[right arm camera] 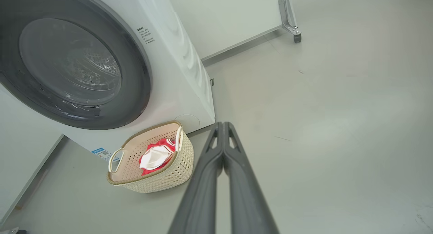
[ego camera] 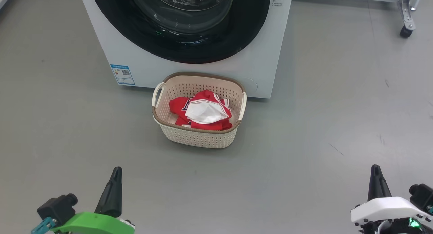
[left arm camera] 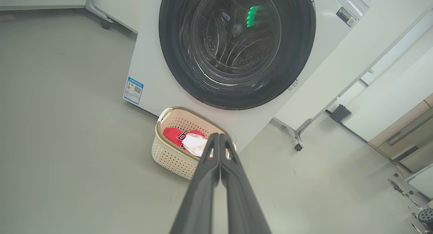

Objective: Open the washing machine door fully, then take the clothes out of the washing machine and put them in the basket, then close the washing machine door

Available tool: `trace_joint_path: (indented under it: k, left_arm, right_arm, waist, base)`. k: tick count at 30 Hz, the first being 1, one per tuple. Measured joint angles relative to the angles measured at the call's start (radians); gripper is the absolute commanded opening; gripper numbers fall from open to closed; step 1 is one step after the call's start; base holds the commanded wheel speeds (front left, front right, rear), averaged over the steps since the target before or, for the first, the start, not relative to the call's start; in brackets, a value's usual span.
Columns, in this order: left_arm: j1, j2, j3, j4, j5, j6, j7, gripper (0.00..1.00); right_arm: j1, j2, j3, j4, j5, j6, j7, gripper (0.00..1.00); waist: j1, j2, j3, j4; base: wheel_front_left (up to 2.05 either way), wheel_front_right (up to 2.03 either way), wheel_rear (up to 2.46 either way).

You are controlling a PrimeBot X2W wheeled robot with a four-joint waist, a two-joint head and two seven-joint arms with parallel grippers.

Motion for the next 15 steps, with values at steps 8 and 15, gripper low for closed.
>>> trace_joint_path:
  k: [8, 15]
  left_arm:
    - [-0.001, 0.0, 0.023, 0.011, -0.095, 0.001, 0.03, 0.0]
    - [-0.002, 0.0, 0.041, 0.02, -0.16, 0.001, 0.049, 0.0]
  right_arm:
    - [-0.01, 0.001, -0.013, 0.012, 0.108, 0.011, 0.034, 0.0]
    - [-0.026, 0.001, -0.022, 0.018, 0.191, 0.021, 0.055, 0.0]
  waist:
    - [0.0, 0.0, -0.004, -0.015]
    - [0.0, 0.0, -0.007, -0.026]
  base:
    - [0.0, 0.0, 0.0]
    - [0.0, 0.0, 0.0]
